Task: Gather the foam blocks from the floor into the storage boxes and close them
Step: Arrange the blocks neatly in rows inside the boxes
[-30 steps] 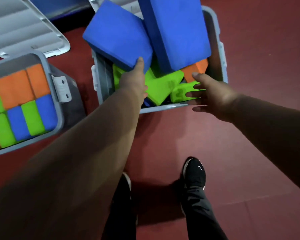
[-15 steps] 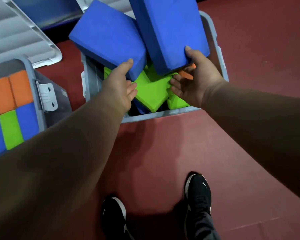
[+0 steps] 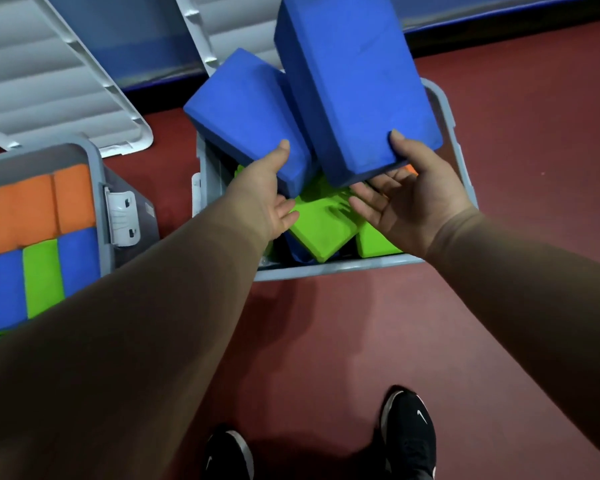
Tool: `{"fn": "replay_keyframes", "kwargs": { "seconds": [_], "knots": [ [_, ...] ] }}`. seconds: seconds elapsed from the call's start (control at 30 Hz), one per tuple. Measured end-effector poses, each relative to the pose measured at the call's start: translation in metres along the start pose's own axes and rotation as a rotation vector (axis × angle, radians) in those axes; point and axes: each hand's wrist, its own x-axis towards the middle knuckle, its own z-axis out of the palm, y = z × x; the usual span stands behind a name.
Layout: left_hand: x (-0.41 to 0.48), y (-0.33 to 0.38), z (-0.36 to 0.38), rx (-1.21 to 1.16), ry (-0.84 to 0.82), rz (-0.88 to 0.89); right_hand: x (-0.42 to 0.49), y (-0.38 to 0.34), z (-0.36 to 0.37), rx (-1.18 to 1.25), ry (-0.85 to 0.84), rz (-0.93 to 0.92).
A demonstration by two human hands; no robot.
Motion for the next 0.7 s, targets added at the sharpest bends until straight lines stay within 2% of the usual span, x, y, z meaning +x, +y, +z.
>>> {"fn": "replay_keyframes", "kwargs": {
  "seconds": [0.2, 0.47, 0.57, 0.7],
  "knots": [
    [0.013, 0.014, -0.007, 0.025, 0.059, 0.136, 0.012, -0.009, 0.033, -0.163, 0.004, -0.139],
    [0.046, 0.046, -0.035, -0.114, -0.138, 0.378, 0.042, 0.0, 0.055, -0.152, -0.069, -0.308],
    [0.063, 0.056, -0.048, -0.085, -0.205, 0.471, 0.053, 0.009, 0.065, -0.149, -0.115, -0.393],
    [0.082, 0.067, -0.069, -0.026, -0.224, 0.615, 0.07, 0.02, 0.08, -0.286, -0.137, -0.544]
  ]
}}
